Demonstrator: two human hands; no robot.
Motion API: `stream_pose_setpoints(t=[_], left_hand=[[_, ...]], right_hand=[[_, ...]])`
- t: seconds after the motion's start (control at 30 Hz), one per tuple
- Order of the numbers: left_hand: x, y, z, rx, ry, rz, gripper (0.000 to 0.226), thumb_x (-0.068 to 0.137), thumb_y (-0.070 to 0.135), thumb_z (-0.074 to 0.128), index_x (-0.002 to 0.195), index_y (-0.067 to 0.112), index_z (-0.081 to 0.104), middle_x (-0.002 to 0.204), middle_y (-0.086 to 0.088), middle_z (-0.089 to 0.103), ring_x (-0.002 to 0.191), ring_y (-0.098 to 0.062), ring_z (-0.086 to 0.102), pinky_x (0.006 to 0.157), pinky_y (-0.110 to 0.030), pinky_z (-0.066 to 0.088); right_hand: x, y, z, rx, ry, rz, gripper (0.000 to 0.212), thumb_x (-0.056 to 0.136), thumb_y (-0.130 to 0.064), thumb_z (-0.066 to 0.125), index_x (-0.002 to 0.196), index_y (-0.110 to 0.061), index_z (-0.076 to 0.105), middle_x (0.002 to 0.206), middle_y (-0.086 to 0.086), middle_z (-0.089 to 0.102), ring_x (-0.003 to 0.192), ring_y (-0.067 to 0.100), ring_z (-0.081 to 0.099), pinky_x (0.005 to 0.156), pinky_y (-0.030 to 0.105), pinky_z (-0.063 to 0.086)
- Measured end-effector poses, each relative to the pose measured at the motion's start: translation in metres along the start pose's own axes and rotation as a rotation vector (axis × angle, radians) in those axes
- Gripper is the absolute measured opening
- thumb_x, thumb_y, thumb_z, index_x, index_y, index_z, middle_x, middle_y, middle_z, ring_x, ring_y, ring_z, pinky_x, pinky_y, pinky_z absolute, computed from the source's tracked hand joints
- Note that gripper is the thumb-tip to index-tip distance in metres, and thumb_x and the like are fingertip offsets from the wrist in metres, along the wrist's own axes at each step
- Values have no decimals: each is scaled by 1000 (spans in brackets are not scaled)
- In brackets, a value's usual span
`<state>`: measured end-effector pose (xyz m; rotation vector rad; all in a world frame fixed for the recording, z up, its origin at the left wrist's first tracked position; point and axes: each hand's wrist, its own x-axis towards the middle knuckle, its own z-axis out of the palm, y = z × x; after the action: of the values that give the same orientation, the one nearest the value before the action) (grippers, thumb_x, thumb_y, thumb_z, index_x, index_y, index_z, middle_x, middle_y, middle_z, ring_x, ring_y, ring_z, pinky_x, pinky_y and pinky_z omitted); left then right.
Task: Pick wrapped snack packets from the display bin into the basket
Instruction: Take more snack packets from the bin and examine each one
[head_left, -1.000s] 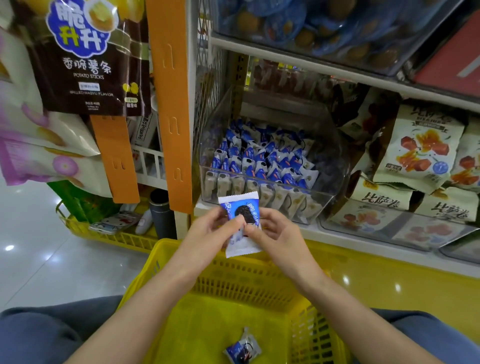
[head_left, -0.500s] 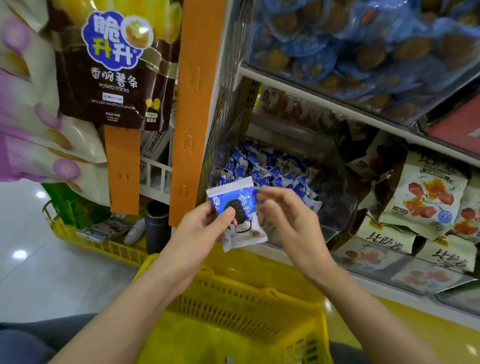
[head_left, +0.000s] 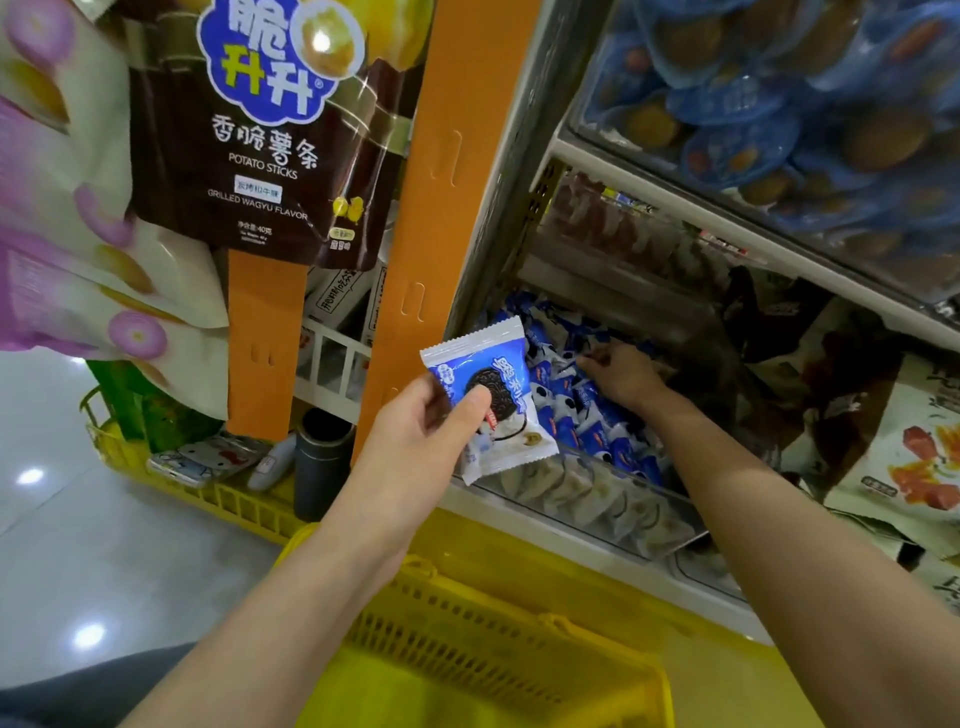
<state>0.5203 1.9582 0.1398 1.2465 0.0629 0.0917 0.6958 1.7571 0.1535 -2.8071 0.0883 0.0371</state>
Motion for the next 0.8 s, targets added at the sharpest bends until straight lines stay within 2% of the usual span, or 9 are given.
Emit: stream_pose_setpoints(t=[0.1,0.2,0.3,0.4,0.53,0.63,0.67,0.73,0.8], left_hand=[[1,1,2,-6,-10,6,24,86,32,56,108,23,61,79,15,68,82,0,64,79,-25,50],[-1,2,6,-7,-27,-13,22,86,34,56,107,28,59,93,9,68,93,-6,64,86,-32,51],[-4,4,8,-19,-34,-38,14,88,31,55,101,35,56,106,6,67,100,-9,65,91,-38,52],[-8,6,8,-5,-26,-56,13,90,30,53,102,34,55,107,2,67,101,-14,65,91,-41,52],[-12,3,8,34,5,-115,15,93,32,50,106,26,54,107,-7,67,101,-23,64,91,-47,51],[-15,-3,8,37,19,-160,7,96,30,47,97,32,53,111,-3,65,103,-18,63,95,-42,48],[-16,-5,8,35,26,-181,8,97,30,45,99,30,54,112,-4,65,103,-18,63,96,-42,47],[-21,-6,9,-22,16,-236,21,97,35,41,107,23,55,107,-5,67,100,-20,64,95,-41,48],[-26,-5,11,-126,-72,-271,40,93,47,38,115,19,58,106,-5,70,99,-20,66,89,-37,50]], right_hand=[[8,0,-1,-16,-54,46,35,91,-26,58,113,0,59,118,18,60,106,31,57,93,36,46],[11,3,-3,104,-51,90,36,87,-22,63,116,-2,58,115,16,61,101,30,60,95,43,47],[1,4,-4,192,103,35,30,90,-24,59,111,-3,58,94,12,62,86,27,61,83,42,51],[-18,1,-14,193,359,-106,22,93,-25,54,102,-5,58,88,10,61,78,23,58,67,34,44],[-57,-14,-37,337,526,-250,15,91,-27,58,80,-17,56,67,-8,55,58,0,52,56,17,38],[-98,-30,-45,687,422,-254,13,86,-28,64,80,-30,53,76,-13,57,62,-13,54,54,2,39],[-111,-33,-45,788,322,-220,8,85,-29,65,85,-27,57,81,-9,62,66,-10,57,57,6,42],[-139,-38,-38,871,98,-164,20,85,-30,65,98,-15,63,85,-4,68,71,2,61,62,17,47],[-165,-41,-26,905,-67,-150,20,85,-26,66,96,-10,63,75,-6,68,63,2,60,55,16,48]])
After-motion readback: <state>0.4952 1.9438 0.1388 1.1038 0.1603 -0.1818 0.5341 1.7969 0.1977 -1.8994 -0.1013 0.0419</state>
